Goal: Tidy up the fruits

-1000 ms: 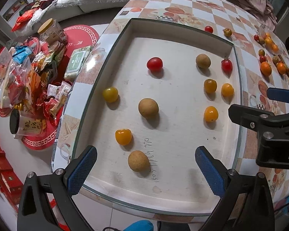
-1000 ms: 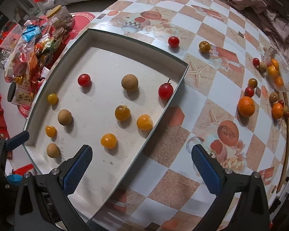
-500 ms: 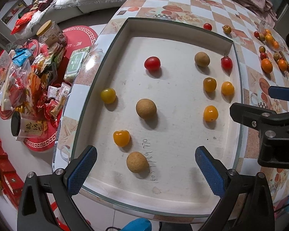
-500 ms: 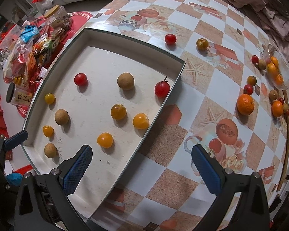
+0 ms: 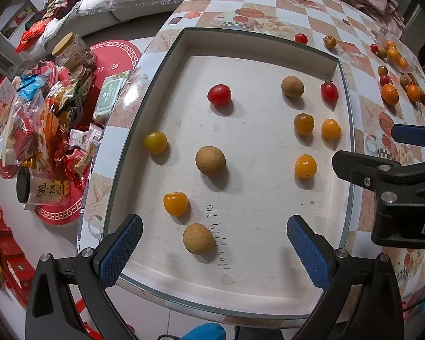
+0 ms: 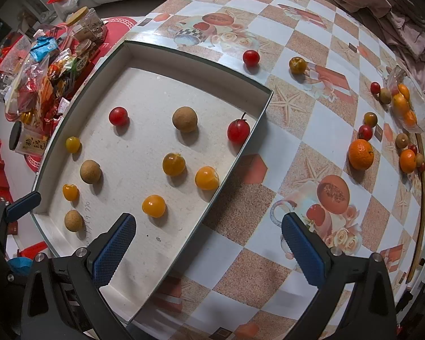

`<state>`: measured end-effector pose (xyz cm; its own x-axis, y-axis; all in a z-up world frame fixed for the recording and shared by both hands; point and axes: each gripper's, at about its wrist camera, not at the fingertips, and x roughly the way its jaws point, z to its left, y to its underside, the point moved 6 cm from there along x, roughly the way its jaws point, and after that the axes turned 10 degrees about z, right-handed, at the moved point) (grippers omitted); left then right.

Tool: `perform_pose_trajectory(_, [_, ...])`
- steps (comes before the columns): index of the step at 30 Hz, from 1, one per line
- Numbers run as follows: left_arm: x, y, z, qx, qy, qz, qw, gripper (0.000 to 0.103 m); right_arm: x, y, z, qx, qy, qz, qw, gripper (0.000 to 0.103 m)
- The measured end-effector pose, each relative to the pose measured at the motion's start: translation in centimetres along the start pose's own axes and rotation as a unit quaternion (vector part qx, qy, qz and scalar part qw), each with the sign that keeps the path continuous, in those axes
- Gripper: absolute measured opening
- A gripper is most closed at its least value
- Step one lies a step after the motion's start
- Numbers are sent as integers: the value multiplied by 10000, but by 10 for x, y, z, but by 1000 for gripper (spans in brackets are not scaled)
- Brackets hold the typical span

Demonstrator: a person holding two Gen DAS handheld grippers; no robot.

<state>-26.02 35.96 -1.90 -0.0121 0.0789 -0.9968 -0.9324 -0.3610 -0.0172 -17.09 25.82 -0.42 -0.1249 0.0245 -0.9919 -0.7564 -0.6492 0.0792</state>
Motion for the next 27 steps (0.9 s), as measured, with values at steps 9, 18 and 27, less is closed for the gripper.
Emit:
perform_pose_trajectory(9, [-2,0,-2,40,-47,-17,10000,103,0,0,1,-20,13,-3,10000,103])
perform_pose_trajectory(18, [-2,-2,-3,65,-23,-16,10000,103,0,0,2,-30,18,1,10000,103])
perform_pose_trajectory(27, [-2,-1,-5,130,-21,-6,9999,103,1,0,2,-47,40,0,10000,103])
